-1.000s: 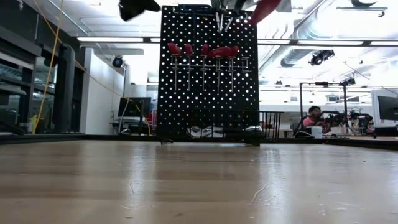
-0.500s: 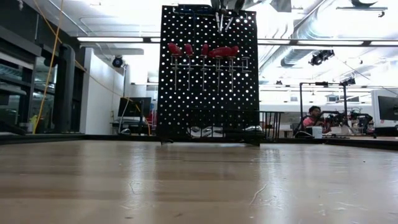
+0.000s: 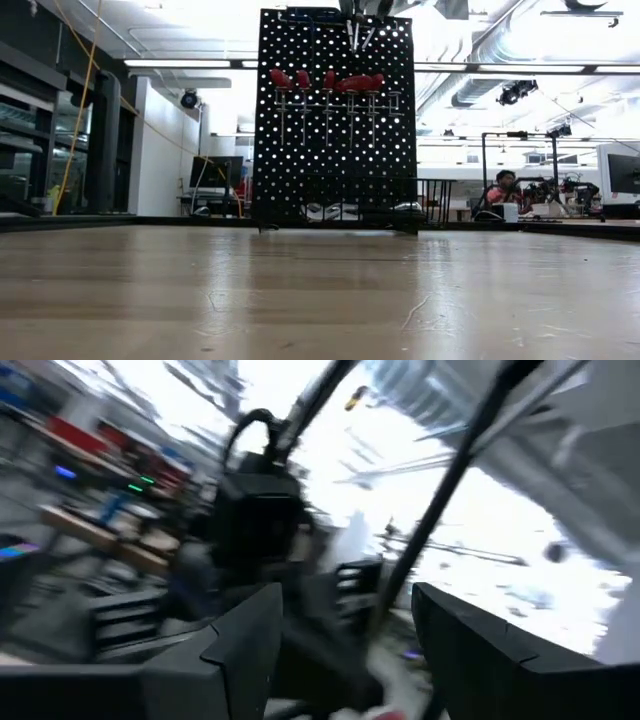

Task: Hang tools onto peg board
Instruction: Hang the red allen wrench on the pegboard

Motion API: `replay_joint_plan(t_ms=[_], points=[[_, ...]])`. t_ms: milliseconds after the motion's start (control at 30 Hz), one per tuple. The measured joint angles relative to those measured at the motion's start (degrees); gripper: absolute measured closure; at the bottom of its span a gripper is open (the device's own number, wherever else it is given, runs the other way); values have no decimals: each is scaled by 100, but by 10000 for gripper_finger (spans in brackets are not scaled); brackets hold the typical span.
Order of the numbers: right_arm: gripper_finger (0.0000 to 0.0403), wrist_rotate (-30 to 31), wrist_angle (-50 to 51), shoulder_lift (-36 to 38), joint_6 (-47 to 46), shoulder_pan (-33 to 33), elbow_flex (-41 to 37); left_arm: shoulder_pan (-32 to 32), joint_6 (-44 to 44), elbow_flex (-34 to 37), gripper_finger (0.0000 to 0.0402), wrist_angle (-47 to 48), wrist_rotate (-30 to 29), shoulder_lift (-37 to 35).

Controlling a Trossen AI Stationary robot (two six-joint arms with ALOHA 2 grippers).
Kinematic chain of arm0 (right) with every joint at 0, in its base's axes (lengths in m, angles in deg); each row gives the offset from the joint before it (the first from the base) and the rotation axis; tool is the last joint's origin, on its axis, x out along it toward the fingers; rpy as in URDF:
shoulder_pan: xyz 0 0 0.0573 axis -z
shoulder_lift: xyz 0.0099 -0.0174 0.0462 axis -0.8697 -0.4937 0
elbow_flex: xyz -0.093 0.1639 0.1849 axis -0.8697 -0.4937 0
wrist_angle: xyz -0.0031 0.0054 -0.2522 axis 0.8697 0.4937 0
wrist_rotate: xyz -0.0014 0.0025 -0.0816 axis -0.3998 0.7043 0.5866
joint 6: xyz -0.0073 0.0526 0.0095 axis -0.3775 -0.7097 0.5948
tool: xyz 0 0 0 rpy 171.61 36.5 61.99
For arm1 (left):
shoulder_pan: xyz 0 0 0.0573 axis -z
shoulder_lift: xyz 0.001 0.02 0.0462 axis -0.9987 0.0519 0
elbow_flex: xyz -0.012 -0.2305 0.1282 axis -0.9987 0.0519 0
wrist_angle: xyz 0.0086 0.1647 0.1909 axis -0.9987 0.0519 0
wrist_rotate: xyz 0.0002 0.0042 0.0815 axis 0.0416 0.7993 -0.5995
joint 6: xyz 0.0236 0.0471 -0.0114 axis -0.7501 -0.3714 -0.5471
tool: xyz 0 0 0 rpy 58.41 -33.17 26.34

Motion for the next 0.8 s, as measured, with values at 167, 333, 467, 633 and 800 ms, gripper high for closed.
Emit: replay_joint_plan(t_ms=[167, 333, 467, 633, 800], points=[[403, 107, 209, -8, 111, 27, -2, -192, 654, -1, 184, -310, 805, 159], [403, 135, 372, 0, 136, 44, 0, -230, 795, 0, 184, -243, 806, 354], [403, 210, 488, -2, 149, 44, 0, -229, 735, 0, 189, -275, 775, 358], [403, 265, 513, -2, 216, 93, 0, -274, 825, 0, 243, -221, 628, 363], [403, 276, 510, -2, 213, 187, -2, -350, 734, 0, 355, -126, 626, 360]])
